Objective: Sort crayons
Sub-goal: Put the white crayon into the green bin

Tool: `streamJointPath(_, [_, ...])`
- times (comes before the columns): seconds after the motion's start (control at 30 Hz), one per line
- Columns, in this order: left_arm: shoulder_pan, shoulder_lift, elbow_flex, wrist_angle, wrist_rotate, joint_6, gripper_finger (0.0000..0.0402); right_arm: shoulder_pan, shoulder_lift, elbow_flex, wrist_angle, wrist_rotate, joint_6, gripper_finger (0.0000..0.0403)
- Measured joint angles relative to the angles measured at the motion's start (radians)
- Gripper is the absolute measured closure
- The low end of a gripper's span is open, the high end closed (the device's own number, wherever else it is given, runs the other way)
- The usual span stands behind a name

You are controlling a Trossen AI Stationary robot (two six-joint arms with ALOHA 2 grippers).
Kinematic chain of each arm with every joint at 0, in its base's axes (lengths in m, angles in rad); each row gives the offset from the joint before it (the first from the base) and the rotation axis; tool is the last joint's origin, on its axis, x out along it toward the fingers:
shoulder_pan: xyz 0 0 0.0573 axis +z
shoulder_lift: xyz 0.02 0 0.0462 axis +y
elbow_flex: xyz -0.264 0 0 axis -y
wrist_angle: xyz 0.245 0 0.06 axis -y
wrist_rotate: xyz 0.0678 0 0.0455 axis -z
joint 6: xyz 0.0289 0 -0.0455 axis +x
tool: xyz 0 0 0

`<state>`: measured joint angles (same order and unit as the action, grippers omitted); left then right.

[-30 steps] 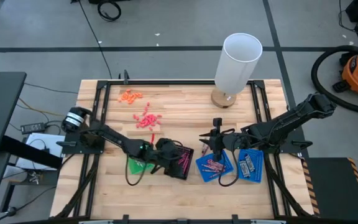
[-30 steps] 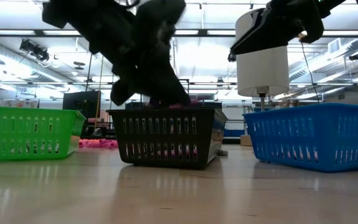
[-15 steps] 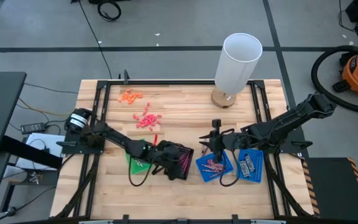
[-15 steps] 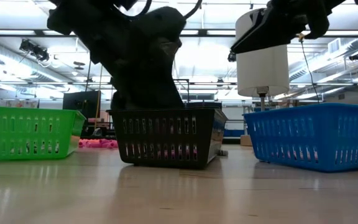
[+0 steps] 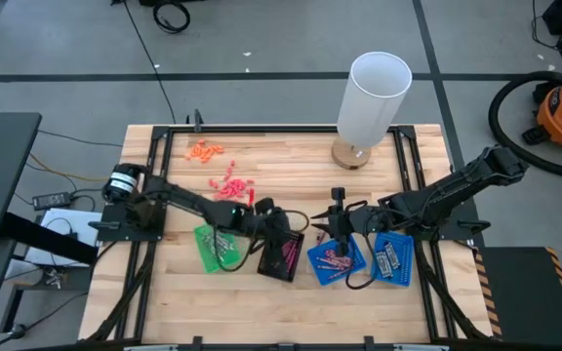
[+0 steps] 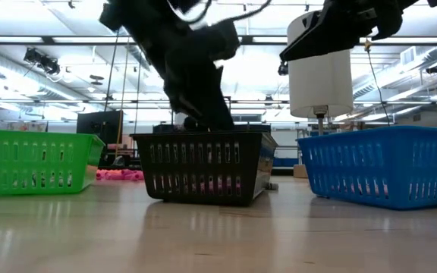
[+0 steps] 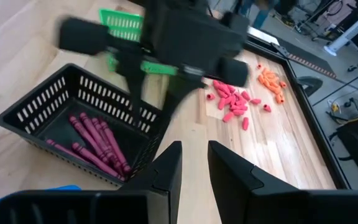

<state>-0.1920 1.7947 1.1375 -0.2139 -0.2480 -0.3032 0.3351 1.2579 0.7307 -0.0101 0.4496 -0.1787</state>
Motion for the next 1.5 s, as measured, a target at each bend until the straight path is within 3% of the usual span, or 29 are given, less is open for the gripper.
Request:
streamJointPath(0.23, [0.129, 0.001, 0.002, 0.003, 0.021, 0.235, 0.0276, 0.0, 0.0, 0.0, 0.002, 0.0, -0.001, 0.0316])
streamJointPath(0.43, [0.224, 0.011, 0.003, 0.032, 0.191, 0.265, 0.0276, 0.0, 0.0, 0.0, 0.003, 0.0, -0.002, 0.0316])
streamJointPath(0.63, [0.258, 0.066, 0.016, 0.048, 0.261, 0.264, 0.0277, 0.0, 0.0, 0.0, 0.015, -0.001, -0.004, 0.0316])
streamJointPath(0.9, [0.241, 0.2, 0.291, -0.182, 0.277, 0.297, 0.0277, 0.0, 0.0, 0.0, 0.018, -0.001, -0.008, 0.0316])
streamJointPath(1.13, [0.243, 0.332, 0.508, -0.373, 0.361, 0.38, 0.0277, 0.005, -0.001, 0.0, 0.006, 0.006, -0.002, 0.0316])
streamJointPath(1.3, [0.251, 0.393, 0.575, -0.414, 0.475, 0.442, 0.0277, 0.01, 0.0, 0.0, 0.01, -0.001, -0.01, 0.0316])
streamJointPath(1.5, [0.224, 0.422, 0.587, -0.447, 0.485, 0.508, 0.0277, 0.011, 0.0, 0.0, 0.008, -0.002, -0.008, 0.0316])
